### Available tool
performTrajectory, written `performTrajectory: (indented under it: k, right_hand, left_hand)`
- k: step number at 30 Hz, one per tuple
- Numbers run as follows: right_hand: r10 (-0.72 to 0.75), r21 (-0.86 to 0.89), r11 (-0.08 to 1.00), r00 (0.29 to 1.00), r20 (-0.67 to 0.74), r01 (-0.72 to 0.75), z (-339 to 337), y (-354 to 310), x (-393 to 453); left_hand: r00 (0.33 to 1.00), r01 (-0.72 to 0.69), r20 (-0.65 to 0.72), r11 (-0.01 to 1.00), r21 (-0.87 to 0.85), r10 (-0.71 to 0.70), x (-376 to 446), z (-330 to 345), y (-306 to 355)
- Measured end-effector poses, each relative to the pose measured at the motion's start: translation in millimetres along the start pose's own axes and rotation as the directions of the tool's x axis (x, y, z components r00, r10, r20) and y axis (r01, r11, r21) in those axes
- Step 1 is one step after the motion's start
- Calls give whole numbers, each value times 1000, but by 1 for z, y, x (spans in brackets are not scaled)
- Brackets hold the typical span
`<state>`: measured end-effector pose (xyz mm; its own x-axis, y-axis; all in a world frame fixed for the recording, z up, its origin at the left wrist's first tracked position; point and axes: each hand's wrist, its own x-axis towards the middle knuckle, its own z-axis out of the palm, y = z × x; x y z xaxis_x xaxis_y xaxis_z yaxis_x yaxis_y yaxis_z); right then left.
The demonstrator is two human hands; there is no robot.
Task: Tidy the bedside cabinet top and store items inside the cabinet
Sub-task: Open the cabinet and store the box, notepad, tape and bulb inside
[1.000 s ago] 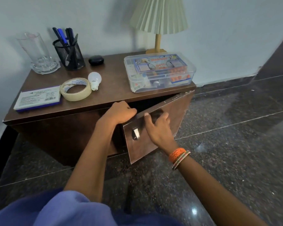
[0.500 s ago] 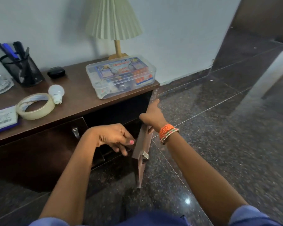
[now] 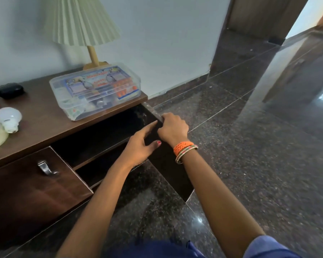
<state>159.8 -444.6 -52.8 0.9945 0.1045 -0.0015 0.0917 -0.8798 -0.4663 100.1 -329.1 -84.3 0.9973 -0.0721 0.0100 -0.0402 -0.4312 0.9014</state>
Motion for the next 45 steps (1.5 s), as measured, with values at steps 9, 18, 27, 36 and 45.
performTrajectory:
  k: [9,18,27,36,45]
  right_hand:
    - [-109,-18,994,994,-3,109,-6,16,19]
    - [-376,-100,925,840,-391,367,38,-6,-5]
    - [-452,563,777,871,189,281,139,-118,-25]
    - [-525,767,624,807,271,148,182,-187,-51]
    - [-697,635,599,708,115,487,190,-137,-84]
  left_hand:
    - [994,107,18,994,25,-107,-2,-10,-22]
    - [976,101,-205,990,102,-79,-16,-34,-28]
    - [571,421,-631,847,-325,-525,-65,-103,-78]
    - [191,320,-812,816,-480,-552,-144,-147,-99]
    - [43,342,-821,781,-523,-569,-161,-128,-52]
